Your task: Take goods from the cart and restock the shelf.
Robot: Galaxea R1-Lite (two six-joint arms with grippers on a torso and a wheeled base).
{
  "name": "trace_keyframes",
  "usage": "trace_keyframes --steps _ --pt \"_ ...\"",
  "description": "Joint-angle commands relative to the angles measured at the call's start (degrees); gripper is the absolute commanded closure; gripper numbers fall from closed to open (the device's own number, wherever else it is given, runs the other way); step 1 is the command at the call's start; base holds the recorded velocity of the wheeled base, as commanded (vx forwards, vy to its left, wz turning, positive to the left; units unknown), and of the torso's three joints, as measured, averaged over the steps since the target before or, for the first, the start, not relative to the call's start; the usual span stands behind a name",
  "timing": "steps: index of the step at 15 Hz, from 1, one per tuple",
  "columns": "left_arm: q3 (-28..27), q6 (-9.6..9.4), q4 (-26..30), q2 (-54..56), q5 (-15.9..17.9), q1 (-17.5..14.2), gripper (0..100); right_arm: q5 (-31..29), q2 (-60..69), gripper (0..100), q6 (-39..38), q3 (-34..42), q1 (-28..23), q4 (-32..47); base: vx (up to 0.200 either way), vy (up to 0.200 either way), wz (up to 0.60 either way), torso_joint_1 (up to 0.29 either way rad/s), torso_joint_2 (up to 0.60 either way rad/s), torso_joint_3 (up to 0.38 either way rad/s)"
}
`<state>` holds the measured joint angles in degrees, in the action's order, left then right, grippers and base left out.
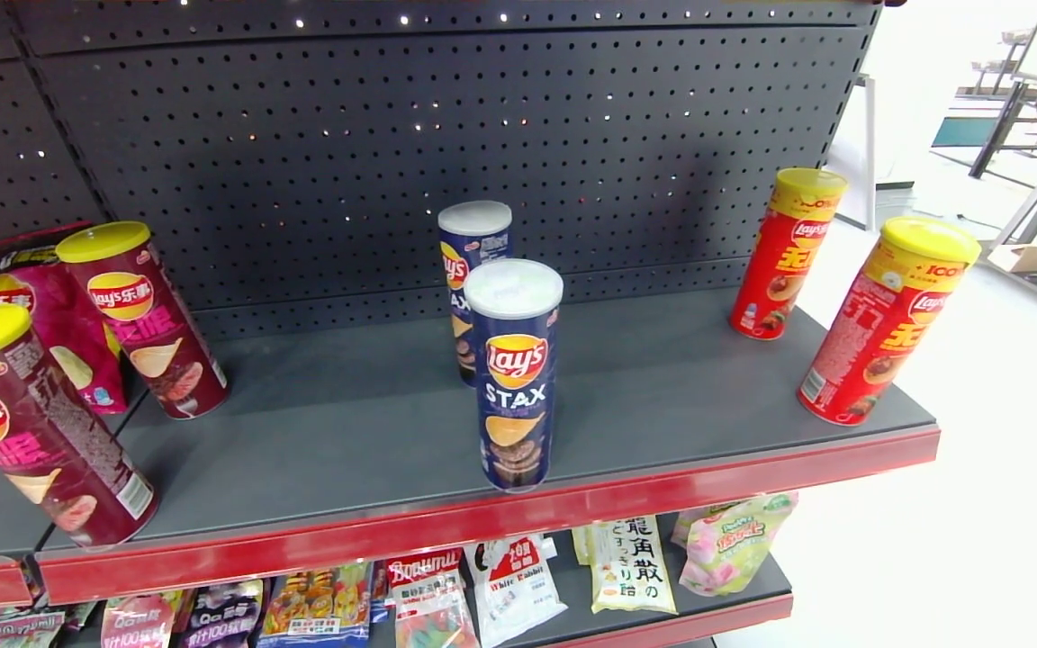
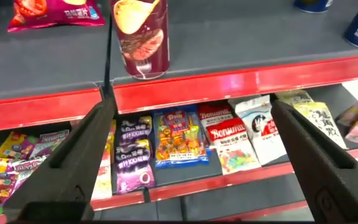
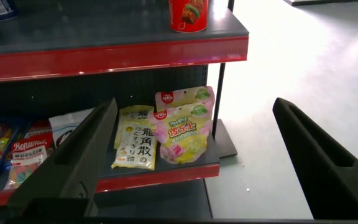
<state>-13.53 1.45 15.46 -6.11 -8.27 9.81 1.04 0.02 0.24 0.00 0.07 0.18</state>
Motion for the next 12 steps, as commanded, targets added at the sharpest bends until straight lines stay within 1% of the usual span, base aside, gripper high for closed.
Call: trace_keyframes --steps 1,2,3,8,10,12 --pt "0.26 0.31 0.01 0.66 0.0 0.03 0 0.02 -0.02 0 0.02 0.0 0.01 -0.01 0.0 0.0 0.0 0.0 0.0 0.0" --pt "0.26 0.83 0.01 0.66 0.09 0.03 0 0.02 -0.02 0 0.02 0.0 0.01 -0.01 0.0 0.0 0.0 0.0 0.0 0.0" --pt "0.79 0.92 0.01 0.66 -0.17 0.03 0 0.02 -0.02 0 0.02 0.0 0.01 -0.01 0.0 0.0 0.0 0.0 0.0 0.0" --pt "3.34 0.83 -0.6 0.75 -0.08 0.03 0 0.02 -0.02 0 0.11 0.0 0.01 -0.01 0.0 0.0 0.6 0.004 0.0 0.001" --pt "4.92 0.75 -2.8 0.66 -0.08 0.03 0 0.02 -0.02 0 -0.16 0.0 0.01 -0.01 0.0 0.0 0.6 0.01 0.01 0.005" --pt "7.38 0.57 -5.61 0.66 -0.17 0.03 0 0.02 -0.02 0 -0.33 0.0 0.01 -0.01 0.0 0.0 0.0 0.0 0.0 0.0"
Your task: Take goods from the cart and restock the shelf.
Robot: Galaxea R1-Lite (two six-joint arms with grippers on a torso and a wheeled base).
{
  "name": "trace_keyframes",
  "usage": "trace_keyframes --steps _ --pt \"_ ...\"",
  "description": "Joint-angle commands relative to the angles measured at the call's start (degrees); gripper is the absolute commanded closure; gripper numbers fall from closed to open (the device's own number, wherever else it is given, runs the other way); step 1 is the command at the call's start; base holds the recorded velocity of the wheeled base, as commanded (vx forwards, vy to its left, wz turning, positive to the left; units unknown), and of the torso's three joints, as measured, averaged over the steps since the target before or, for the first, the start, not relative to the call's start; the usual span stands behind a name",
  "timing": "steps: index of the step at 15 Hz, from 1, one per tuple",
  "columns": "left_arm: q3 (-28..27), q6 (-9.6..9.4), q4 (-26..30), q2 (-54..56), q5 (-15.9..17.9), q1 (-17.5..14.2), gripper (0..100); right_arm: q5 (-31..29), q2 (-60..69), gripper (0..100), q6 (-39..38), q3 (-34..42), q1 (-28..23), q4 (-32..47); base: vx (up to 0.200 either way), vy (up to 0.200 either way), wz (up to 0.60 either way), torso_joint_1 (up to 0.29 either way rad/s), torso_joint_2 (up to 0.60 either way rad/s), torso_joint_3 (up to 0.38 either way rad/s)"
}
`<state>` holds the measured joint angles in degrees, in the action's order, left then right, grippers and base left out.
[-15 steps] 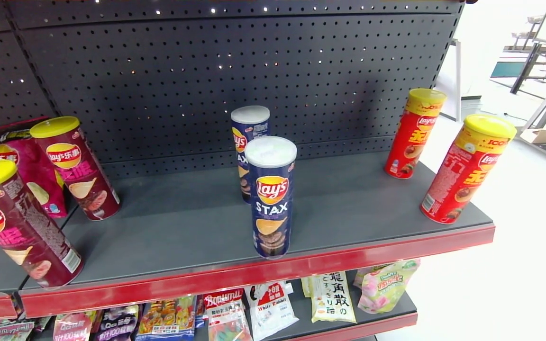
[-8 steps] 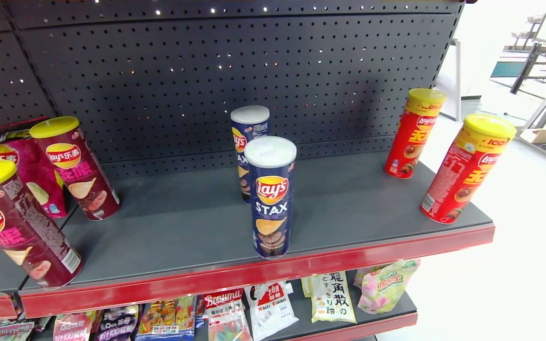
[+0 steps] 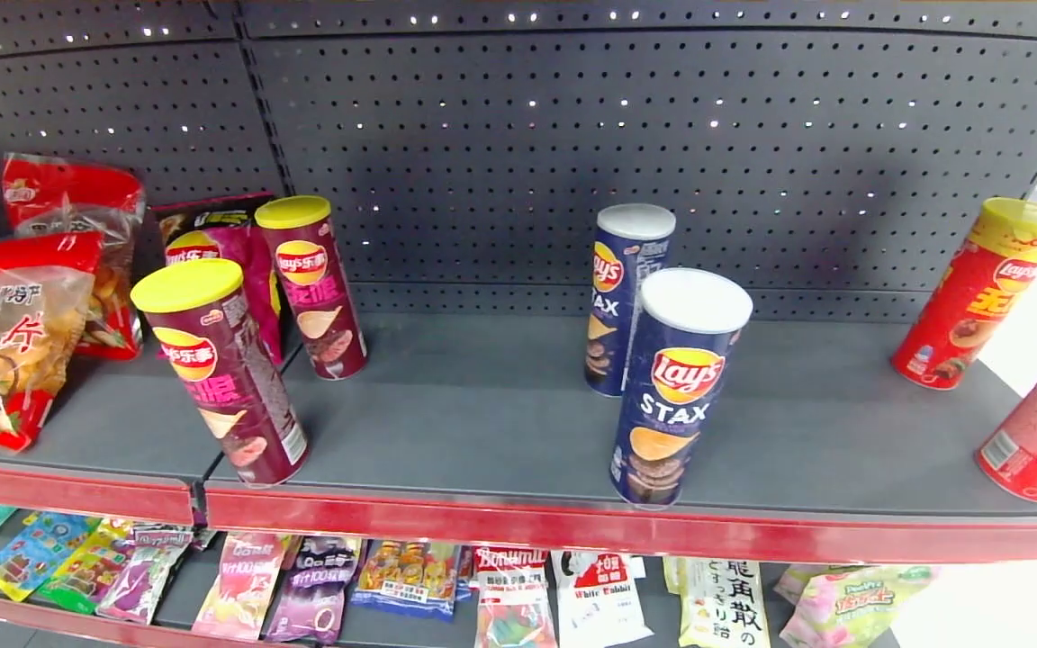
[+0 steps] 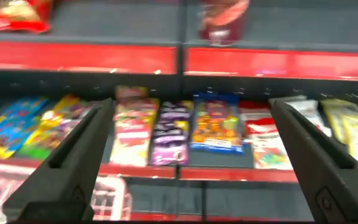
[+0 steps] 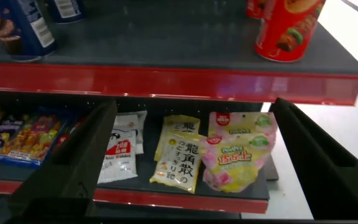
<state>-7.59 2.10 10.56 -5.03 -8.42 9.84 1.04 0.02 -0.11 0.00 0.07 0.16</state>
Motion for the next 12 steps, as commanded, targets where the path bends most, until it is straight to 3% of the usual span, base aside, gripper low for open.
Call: trace_keyframes --steps 1,2,4,6,8,9,11,12 --pt "2.15 -0.08 -1.5 -0.41 -0.01 0.01 0 0.02 -0.02 0 0.02 0.0 0.01 0.02 0.0 0.0 0.0 0.0 0.0 0.0" --pt "4.17 -0.51 -6.07 -0.41 0.69 0.01 0 0.28 -0.02 0 0.55 -0.09 0.1 0.02 0.0 0.0 0.0 0.0 0.0 0.0" --pt "5.31 -0.78 -7.92 -0.41 0.78 0.01 0 0.63 -0.46 0 1.87 -0.09 0.1 -0.07 0.0 0.0 0.0 0.0 0.0 0.0" --pt "7.59 -0.43 -13.37 -0.33 3.33 0.01 0 4.33 -2.31 0 1.69 -2.81 0.54 -0.42 0.0 0.0 0.0 0.0 0.0 0.0" --pt "7.59 1.33 -12.23 -0.33 3.77 0.01 0 8.46 -16.02 0 -2.35 -14.94 0.89 -0.33 0.0 0.0 0.0 0.0 0.0 0.0" --pt "7.59 0.54 -10.73 -0.41 4.29 0.09 0 13.64 -25.51 0 -1.21 -22.24 2.04 -0.16 0.0 0.0 0.0 0.0 0.0 0.0" --pt "7.59 -0.25 -10.73 -0.33 5.26 0.27 0 16.89 -32.02 0 5.38 -24.43 3.62 -0.42 0.0 0.0 0.0 0.0 0.0 0.0" --pt "7.59 0.28 -10.64 -0.33 5.26 0.27 0 16.98 -41.16 0 7.67 -28.92 5.02 -0.95 0.0 0.0 0.0 0.0 0.0 0.0"
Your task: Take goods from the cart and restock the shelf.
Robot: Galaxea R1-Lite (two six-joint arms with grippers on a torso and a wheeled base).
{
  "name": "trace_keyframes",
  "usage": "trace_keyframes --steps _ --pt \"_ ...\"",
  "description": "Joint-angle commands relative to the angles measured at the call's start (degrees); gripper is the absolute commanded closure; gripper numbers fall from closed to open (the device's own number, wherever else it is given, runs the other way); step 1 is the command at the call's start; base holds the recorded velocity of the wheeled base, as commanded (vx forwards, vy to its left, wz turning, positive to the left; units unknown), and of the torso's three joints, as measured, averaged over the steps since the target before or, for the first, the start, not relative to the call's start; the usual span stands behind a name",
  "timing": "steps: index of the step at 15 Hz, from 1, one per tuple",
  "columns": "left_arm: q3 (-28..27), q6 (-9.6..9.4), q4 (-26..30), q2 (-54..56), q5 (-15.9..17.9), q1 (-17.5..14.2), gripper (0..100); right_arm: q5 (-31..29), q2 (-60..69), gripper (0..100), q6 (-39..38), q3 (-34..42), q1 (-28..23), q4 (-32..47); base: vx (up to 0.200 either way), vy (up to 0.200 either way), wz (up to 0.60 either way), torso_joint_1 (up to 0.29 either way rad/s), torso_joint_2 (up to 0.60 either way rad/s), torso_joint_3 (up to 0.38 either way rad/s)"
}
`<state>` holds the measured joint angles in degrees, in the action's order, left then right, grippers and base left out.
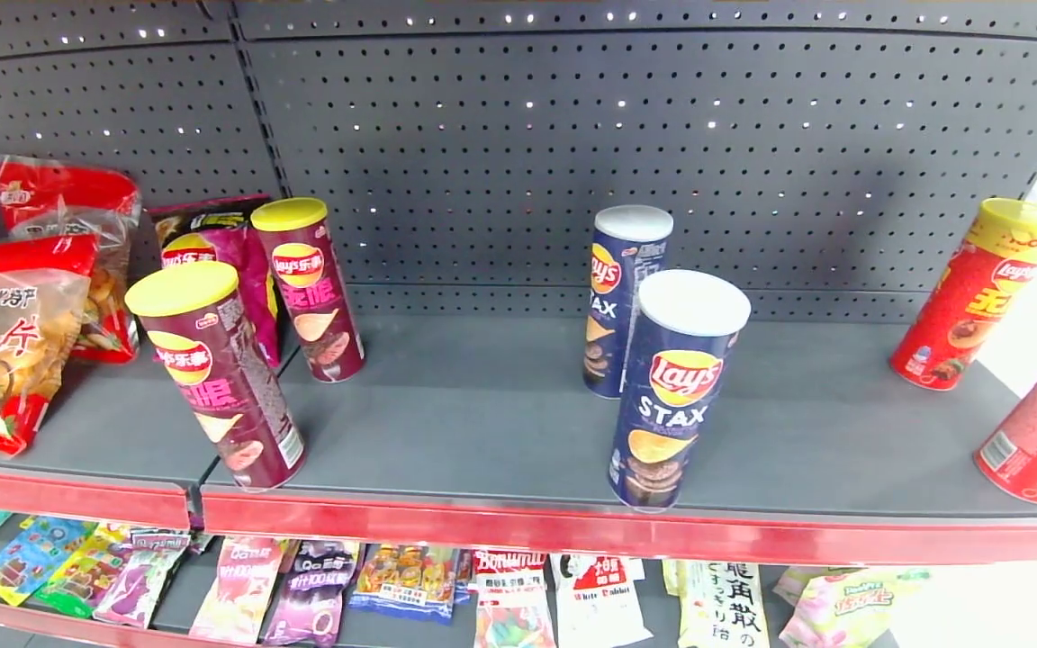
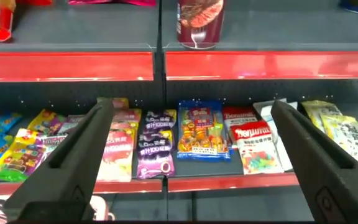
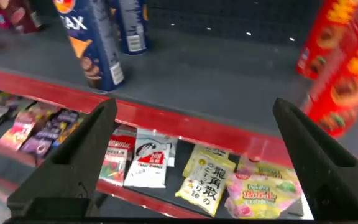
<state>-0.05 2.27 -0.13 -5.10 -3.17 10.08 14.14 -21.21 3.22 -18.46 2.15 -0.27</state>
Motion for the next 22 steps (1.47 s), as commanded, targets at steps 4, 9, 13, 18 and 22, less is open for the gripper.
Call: trace_keyframes --steps 4,9,13,18,22 --pt "0.05 -1.48 0.05 -0.35 0.44 0.03 0 -0.69 -32.93 0 4.34 -14.77 13.41 -0.7 0.0 0.0 0.0 0.0 0.0 0.0" --pt "0.05 -1.39 0.05 -0.35 0.53 0.03 0 -6.06 -45.85 0 3.64 -15.65 19.12 -0.7 0.0 0.0 0.0 0.0 0.0 0.0" --pt "0.05 -1.39 0.05 -0.35 0.53 0.03 0 -10.54 -52.79 0 3.73 -19.16 19.21 -0.7 0.0 0.0 0.0 0.0 0.0 0.0" --pt "0.05 -1.39 0.05 -0.35 0.53 0.03 0 -15.9 -59.47 0 3.73 -22.85 19.21 -0.7 0.0 0.0 0.0 0.0 0.0 0.0" --pt "0.05 -1.48 0.05 -0.35 0.53 0.03 0 -18.36 -62.99 0 3.73 -24.79 20.0 -0.79 0.0 0.0 0.0 0.0 0.0 0.0"
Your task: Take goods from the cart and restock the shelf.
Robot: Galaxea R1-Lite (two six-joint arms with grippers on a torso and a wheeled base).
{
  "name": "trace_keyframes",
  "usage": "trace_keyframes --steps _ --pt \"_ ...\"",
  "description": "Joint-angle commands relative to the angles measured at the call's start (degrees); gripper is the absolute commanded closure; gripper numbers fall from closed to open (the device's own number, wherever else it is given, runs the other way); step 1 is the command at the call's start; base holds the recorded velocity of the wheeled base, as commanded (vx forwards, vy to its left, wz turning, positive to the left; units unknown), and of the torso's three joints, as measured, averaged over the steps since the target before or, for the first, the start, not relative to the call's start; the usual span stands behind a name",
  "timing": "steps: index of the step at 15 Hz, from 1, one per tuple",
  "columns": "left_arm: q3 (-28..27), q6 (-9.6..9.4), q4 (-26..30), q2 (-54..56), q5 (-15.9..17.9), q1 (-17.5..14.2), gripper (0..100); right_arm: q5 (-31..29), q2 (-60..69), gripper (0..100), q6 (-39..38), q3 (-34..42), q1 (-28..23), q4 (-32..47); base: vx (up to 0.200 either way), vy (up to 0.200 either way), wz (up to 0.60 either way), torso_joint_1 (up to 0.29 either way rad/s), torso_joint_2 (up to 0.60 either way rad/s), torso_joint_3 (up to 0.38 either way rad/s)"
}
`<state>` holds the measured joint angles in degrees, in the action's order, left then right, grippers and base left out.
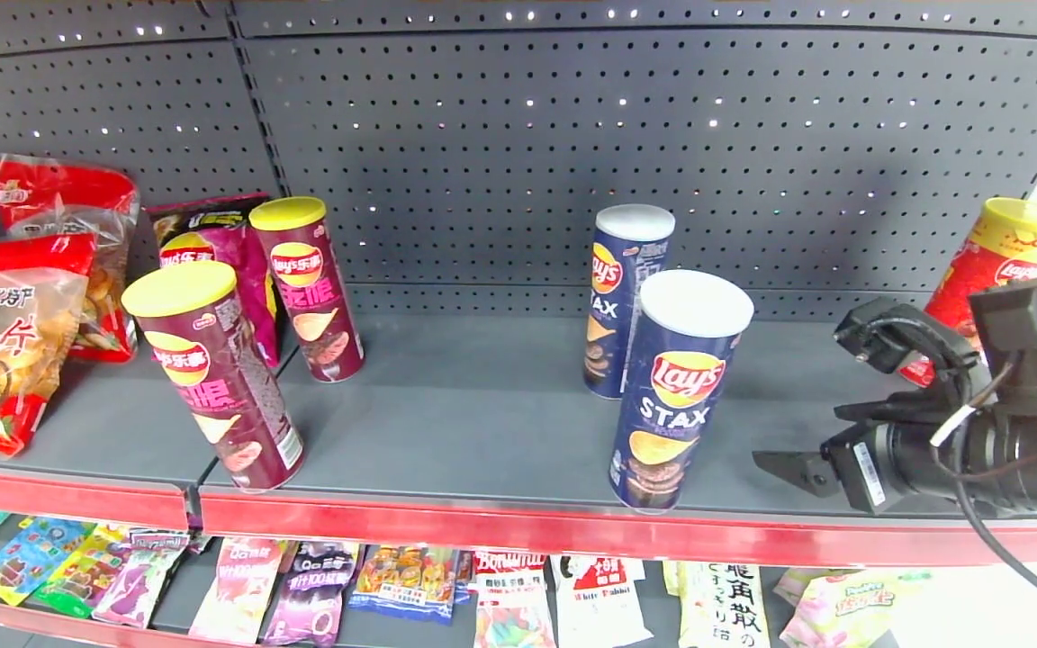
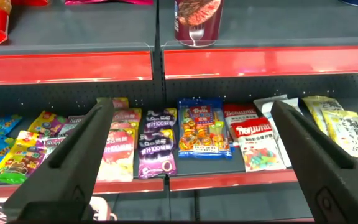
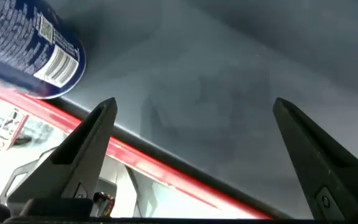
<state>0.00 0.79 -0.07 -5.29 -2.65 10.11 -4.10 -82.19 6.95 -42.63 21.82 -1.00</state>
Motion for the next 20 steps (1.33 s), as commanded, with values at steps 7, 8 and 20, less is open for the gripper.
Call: trace_keyframes --steps 7,8,20 --pt "0.0 0.17 -0.01 -0.16 -0.08 0.0 0 -0.12 -6.32 0 -0.09 -2.02 2.7 -0.06 0.0 0.0 0.0 0.0 0.0 0.0" --pt "0.0 0.17 -0.01 -0.16 -0.08 0.0 0 -0.12 -7.02 0 -0.09 -2.11 2.96 -0.06 0.0 0.0 0.0 0.0 0.0 0.0" --pt "0.0 0.26 -0.01 -0.16 -0.08 0.0 0 -0.21 -10.36 0 -0.18 -3.25 5.78 -2.52 0.0 0.0 0.0 0.0 0.0 0.0"
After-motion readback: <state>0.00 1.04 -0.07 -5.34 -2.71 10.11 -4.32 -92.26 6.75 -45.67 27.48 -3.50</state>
